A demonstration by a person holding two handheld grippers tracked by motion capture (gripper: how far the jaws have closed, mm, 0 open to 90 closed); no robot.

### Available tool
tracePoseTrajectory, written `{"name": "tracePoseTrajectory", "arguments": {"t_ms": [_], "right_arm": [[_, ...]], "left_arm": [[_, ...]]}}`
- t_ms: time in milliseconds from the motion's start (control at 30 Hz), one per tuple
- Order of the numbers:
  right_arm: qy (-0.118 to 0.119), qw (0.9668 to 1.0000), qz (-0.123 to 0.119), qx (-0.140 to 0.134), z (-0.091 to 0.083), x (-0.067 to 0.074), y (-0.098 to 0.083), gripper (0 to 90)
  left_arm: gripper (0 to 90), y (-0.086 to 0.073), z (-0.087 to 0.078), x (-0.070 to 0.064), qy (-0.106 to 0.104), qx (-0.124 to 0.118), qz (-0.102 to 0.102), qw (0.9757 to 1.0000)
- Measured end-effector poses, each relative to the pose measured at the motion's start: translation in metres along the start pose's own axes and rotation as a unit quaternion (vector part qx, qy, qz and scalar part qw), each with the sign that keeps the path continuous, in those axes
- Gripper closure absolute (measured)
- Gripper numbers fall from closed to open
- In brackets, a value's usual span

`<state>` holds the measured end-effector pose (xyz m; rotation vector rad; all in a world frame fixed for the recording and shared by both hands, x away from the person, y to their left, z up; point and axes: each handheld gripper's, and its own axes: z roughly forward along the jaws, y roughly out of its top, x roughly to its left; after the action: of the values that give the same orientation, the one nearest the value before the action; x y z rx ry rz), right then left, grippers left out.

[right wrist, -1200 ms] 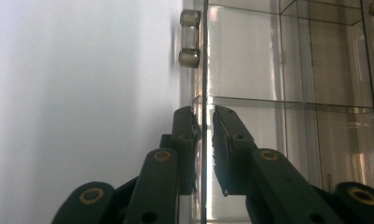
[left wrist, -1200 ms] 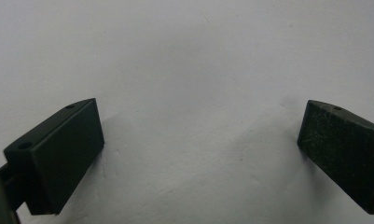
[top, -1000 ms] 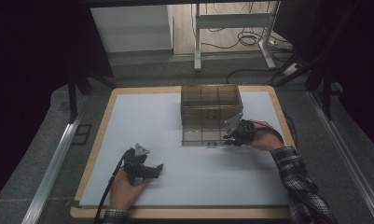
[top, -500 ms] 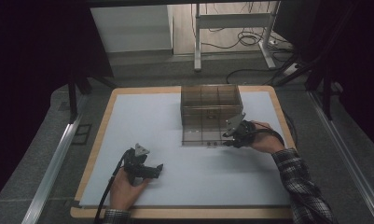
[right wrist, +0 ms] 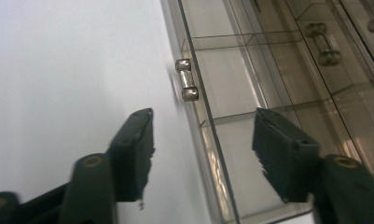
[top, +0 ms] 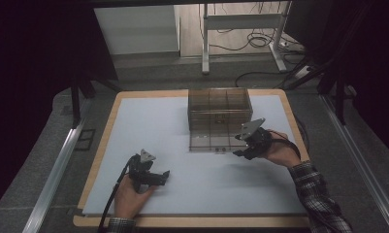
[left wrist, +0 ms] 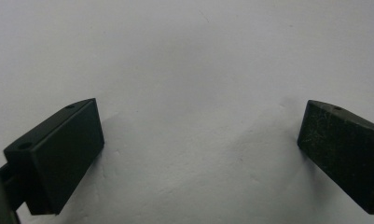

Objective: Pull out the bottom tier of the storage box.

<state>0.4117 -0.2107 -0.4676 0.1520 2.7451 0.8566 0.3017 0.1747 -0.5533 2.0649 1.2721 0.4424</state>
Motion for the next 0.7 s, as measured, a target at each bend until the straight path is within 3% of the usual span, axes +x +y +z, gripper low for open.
{"name": "tracePoseTrajectory", "arguments": {"t_ms": [333,700], "right_arm": [[-0.031,0.9972,0.066,-0.019,-0.007,0.015,-0.019,19.1],[-0.052,0.9876,0.138,-0.053,-0.009,0.036,-0.055,5.5]], "left_arm": [[0.0,0.0,0.0,0.0,0.0,0.0,0.0,1.0],[0.0,0.0,0.0,0.0,0.0,0.001,0.0,1.0]]}}
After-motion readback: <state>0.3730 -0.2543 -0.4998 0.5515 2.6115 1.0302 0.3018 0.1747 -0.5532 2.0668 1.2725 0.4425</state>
